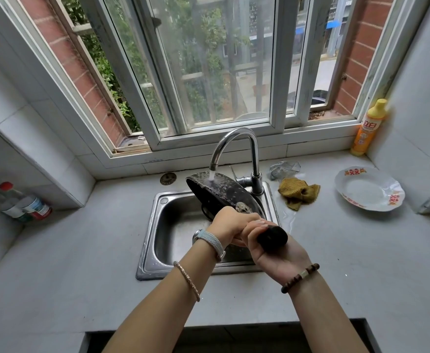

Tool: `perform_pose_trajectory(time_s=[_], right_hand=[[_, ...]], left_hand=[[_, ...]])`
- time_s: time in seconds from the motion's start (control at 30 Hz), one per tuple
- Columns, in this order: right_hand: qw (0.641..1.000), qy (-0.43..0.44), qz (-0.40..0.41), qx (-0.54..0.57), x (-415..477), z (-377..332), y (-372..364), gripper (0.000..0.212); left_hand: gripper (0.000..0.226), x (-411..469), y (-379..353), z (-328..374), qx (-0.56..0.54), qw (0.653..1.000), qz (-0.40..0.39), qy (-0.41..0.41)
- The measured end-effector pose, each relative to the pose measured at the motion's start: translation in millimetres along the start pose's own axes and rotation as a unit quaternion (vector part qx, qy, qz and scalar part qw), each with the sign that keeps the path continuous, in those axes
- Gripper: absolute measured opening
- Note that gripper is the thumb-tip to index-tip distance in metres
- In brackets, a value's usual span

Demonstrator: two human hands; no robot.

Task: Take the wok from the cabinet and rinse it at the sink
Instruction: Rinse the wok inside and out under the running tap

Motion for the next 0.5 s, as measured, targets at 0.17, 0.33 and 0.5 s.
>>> perform_pose_trajectory(time_s=[0.17, 0.33, 0.5], right_hand=[[1.000, 0.010, 0.021, 0.019, 6.1, -4.2, 16.4, 0.036], [0.999, 0.019, 0.047, 0.006, 7.5, 1.7, 32.2, 0.011], [0.996, 0.048, 0.075, -0.022, 3.7, 10.0, 55.1, 0.006]], left_hand=[[0.038, 0.1, 2.1, -13.3, -0.056, 0.998, 0.025, 0.018], [0.036, 2.5, 2.4, -34.7, -0.037, 0.997, 0.060, 0.022], [0.040, 1.7, -2.0, -60.1, -0.006, 0.997, 0.076, 0.013]])
Point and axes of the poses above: each hand's wrist, its own x-axis towards the middle knuckle, its own y-axis out of the back of the hand, z = x × y, the point moved 10 cm from there along x, towards the middle knuckle, and after that the axes turned 5 degrees about z, right-handed, at the moved point
